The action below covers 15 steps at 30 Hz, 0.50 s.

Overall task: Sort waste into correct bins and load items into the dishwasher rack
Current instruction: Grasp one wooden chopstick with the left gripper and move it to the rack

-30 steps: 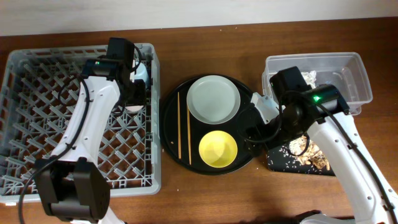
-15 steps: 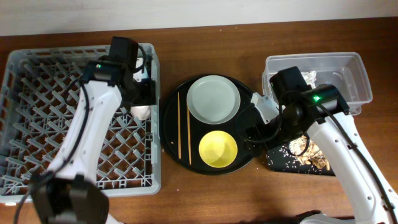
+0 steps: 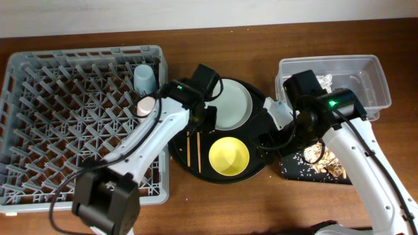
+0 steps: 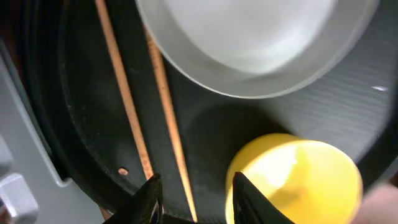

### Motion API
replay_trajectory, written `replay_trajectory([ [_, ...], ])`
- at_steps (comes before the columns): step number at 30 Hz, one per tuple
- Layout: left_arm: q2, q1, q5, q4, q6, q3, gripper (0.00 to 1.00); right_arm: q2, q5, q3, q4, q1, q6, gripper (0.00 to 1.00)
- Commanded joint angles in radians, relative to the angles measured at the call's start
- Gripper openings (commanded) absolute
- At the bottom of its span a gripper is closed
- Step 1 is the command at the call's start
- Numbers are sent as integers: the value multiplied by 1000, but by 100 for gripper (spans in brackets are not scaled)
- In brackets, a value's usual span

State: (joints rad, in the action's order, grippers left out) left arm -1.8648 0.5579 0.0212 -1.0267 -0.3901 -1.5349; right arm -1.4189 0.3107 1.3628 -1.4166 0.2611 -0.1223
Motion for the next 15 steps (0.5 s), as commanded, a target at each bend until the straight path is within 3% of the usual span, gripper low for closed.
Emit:
replay_trajectory([
  [1,-99,5,-43,18,-96,7,34,2,-9,-3,0,6,8,99],
  [4,-186,11,-36,24,-96,7,25,3,-9,-3,0,6,8,99],
  [15,-280,11,-78,76,-96,11,20,3,-9,-3,0,6,8,99],
])
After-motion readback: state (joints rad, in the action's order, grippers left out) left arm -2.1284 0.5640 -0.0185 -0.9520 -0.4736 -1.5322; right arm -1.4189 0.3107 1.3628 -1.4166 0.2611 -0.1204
